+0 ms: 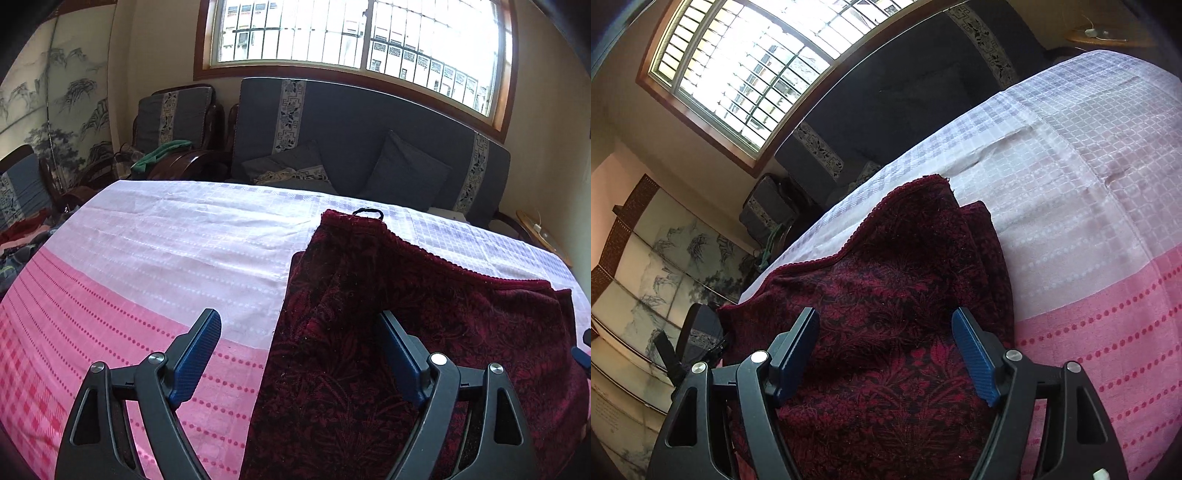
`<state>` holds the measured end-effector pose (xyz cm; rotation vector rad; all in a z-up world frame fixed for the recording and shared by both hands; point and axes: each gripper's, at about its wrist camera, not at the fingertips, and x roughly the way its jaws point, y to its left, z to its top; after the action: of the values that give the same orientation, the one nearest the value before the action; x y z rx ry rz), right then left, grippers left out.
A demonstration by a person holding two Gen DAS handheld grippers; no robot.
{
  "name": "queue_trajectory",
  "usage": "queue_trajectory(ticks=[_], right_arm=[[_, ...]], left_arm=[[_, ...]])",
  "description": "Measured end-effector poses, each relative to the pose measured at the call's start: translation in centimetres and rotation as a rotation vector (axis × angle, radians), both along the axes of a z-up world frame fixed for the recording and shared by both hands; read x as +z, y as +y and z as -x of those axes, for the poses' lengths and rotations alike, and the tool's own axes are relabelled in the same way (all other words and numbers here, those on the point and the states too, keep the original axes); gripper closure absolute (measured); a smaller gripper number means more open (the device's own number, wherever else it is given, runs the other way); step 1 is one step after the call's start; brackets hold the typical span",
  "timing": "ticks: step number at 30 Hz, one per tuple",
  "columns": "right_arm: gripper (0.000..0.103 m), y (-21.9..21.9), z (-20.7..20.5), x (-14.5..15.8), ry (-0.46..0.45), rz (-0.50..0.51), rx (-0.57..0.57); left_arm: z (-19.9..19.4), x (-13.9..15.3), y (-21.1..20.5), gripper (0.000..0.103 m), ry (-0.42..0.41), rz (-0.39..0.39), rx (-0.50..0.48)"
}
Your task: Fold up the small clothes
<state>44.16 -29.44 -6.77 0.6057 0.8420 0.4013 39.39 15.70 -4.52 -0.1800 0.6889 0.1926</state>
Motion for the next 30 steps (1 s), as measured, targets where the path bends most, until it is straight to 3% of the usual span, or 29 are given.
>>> queue_trajectory(ticks=[5, 13, 22, 30], right_arm=[[0.031, 1.6, 0.4, 0.1, -0.018, 0.133, 0.005], [0.031, 2.4, 1.2, -0.1, -0.041, 0.219, 0.003], [0.027, 4.5, 1.5, 0.3, -0.048, 0.387, 0.014], [0.021, 4.7, 1.9, 1.4, -0.034, 0.399, 0.015]], left_arm=[[0.2, -0.4, 0.1, 0.018, -0.009, -0.012, 0.016], [0.5, -0.5, -0.5, 0.018, -0.011, -0.044, 0.028], [0.9, -0.2, -0.4, 0.018, -0.015, -0.038, 0.028], [2.4, 1.2, -2.2, 0.018, -0.029, -0.177, -0.002]])
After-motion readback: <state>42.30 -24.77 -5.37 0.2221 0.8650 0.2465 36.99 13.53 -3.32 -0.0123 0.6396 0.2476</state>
